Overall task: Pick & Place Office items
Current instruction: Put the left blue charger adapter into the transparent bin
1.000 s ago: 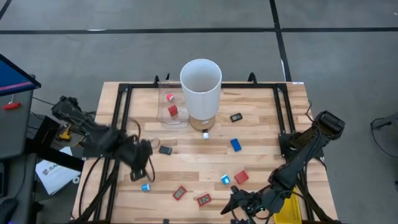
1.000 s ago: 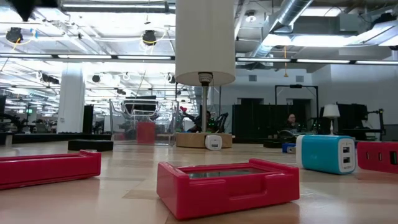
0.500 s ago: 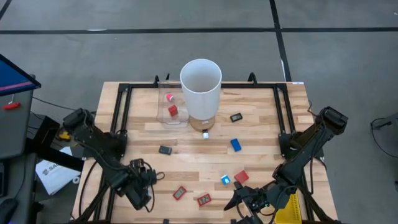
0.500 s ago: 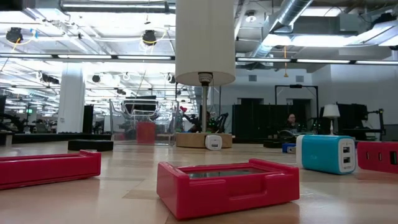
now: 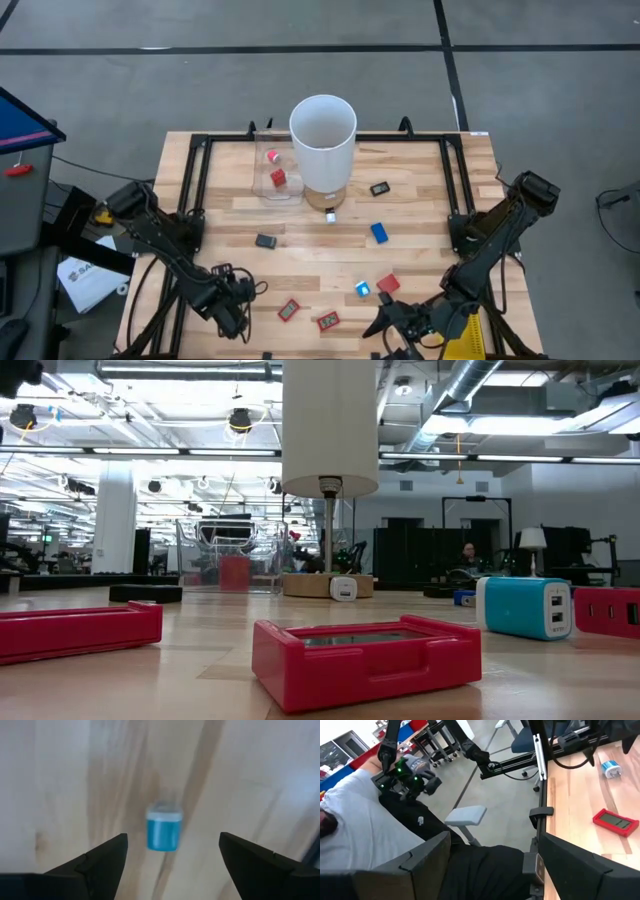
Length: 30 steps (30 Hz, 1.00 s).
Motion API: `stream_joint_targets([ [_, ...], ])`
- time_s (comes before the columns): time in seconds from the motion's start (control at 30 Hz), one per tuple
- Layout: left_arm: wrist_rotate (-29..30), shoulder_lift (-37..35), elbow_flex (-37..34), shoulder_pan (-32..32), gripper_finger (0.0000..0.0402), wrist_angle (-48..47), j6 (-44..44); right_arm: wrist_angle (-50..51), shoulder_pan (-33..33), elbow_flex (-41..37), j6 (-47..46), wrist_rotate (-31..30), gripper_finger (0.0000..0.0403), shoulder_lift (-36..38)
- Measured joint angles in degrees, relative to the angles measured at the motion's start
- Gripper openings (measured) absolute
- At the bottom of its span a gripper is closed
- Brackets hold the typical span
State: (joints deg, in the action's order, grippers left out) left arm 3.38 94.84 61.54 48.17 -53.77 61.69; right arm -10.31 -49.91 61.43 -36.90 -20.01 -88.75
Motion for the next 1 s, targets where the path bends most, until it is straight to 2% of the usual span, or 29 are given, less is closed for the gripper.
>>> stream_joint_targets([
  [0.1, 0.9, -1.1, -3.1, 0.3, 0.0305, 3.5, 0.8, 0.0, 0.0, 0.0, -0.2, -0.1, 0.0297, 0.0],
  [0.27, -1.4, -2.1, -9.9, 1.0, 0.0293, 11.9, 3.6, -0.2, 0.0, 0.0, -0.2, -1.0, 0.0297, 0.0],
  [0.47, 1.3, -2.2, -11.6, 1.1, 0.0268, 13.1, 3.7, -0.4, 0.0, 0.0, -1.0, -1.1, 0.0297, 0.0],
  [0.8, 1.2, -2.3, -14.5, 1.0, 0.0201, 18.6, 3.7, -0.4, -1.5, 0.0, -0.8, -4.7, 0.0297, 0.0],
  [1.0, 2.2, -2.3, -14.5, 1.0, 0.0128, 18.9, 3.8, -0.4, -2.3, 0.0, -0.6, -7.1, 0.0297, 0.0],
])
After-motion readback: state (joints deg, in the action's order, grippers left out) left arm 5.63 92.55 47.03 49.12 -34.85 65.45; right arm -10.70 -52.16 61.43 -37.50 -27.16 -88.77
